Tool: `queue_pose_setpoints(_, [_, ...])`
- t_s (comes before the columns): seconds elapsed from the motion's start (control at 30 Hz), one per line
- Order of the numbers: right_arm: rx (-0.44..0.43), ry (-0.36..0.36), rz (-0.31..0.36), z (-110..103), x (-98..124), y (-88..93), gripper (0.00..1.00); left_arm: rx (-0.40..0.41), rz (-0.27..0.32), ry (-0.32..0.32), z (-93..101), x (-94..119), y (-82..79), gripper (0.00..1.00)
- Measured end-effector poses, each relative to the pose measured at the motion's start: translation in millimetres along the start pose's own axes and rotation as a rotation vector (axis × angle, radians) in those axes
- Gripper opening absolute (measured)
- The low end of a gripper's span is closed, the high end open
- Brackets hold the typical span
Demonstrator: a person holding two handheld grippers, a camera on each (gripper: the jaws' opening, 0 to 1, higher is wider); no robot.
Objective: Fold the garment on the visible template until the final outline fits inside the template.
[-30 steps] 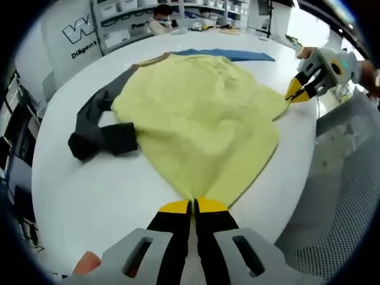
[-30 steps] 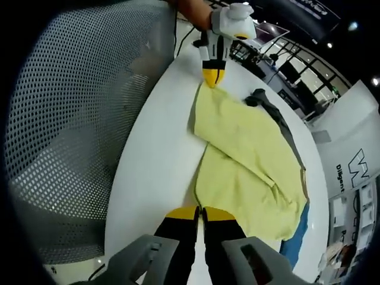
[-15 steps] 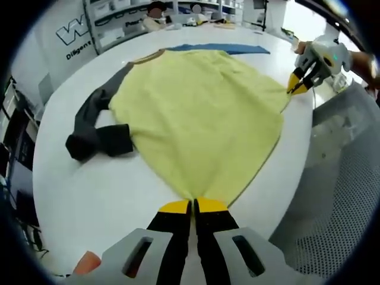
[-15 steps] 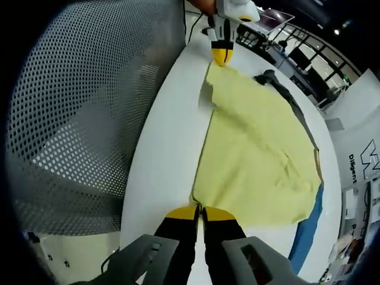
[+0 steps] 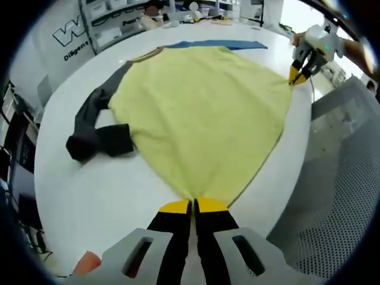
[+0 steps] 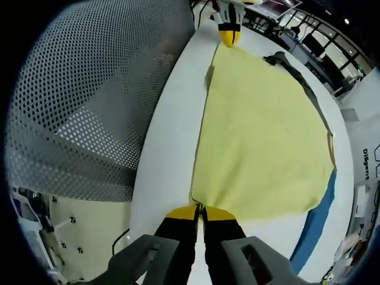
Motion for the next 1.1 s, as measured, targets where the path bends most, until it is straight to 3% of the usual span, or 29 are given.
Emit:
queue_pose_setpoints(0.53, [-0.066, -0.055, 0.0, -3, 1, 4.1, 0.01, 0.011, 0.014, 0.007, 0.2, 1, 2.1, 0.0])
queue_pose_setpoints(0.77, [-0.087, -0.058, 0.01, -7, 2, 3.9, 0.06, 0.01, 0.024, 0.01, 1.3, 3, 3.9, 0.04])
queue_pose_setpoints(0.9, [-0.096, -0.05, 0.01, -7, 2, 3.8, 0.05, 0.032, 0.018, -0.019, -3.4, 7, 6.8, 0.16])
queue_pose_setpoints(1.1, [-0.094, -0.046, 0.006, -8, 2, 2.8, 0.06, 0.053, -0.004, -0.004, -1.9, 9, 13.8, 0.15])
Point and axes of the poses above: the point that each gripper's makers call its tool centre point, and the gripper's own axes: x roughly backward along the fingers, z roughly to its right, y roughly out of its underside, the point moved 5 cm from there along x, roughly backward along the fingers, and after that the axes turned 10 degrees about x, right-handed, at the moved point
